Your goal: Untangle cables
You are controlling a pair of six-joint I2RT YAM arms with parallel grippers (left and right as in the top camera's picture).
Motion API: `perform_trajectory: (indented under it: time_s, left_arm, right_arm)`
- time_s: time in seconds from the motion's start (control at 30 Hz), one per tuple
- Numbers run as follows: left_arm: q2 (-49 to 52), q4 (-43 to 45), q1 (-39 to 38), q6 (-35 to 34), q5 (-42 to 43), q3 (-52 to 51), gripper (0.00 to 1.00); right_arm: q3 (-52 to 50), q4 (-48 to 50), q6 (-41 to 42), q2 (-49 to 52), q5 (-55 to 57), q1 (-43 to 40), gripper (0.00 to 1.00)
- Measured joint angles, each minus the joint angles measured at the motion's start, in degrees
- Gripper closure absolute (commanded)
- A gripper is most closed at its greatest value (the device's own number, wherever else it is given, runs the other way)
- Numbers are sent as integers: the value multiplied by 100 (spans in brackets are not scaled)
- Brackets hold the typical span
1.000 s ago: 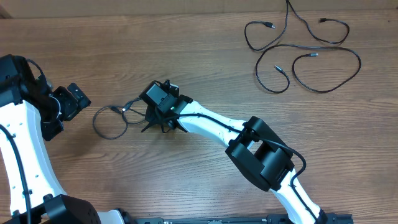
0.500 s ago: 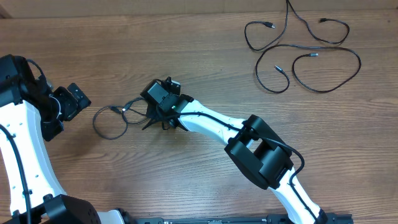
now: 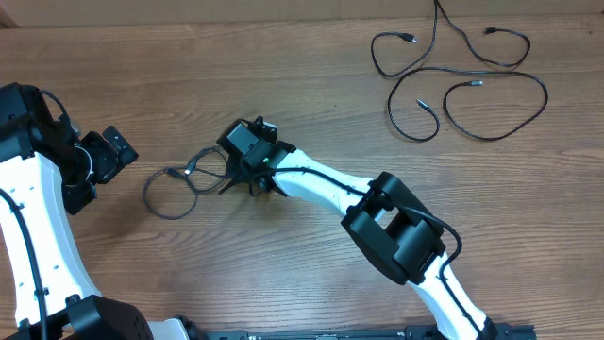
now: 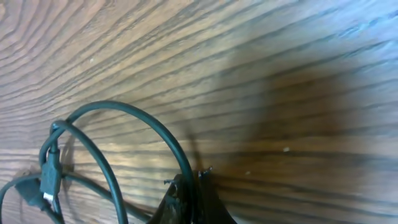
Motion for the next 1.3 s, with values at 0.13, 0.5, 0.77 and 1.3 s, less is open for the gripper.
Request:
perform_trajectory:
  time_s: [0.13,0.5,0.77,1.3]
  left_arm:
    - [0,-72,0,0,46,0,1]
    - [0,-649,0,389,1537,0,7]
    - [0,-922,-254,1611,3222,0,14]
    - [0,-708,-2022,2601,4297,0,9]
  right_arm:
    - [-22,-168,-345,-116,4,-243,96]
    - [-87,-774,-1303,-2356,50,-839,96]
    - [-85,-1014,-1488,-3792,-251,-813,96]
    - [-85,-1200,-1541,-4072,-1095,-811,96]
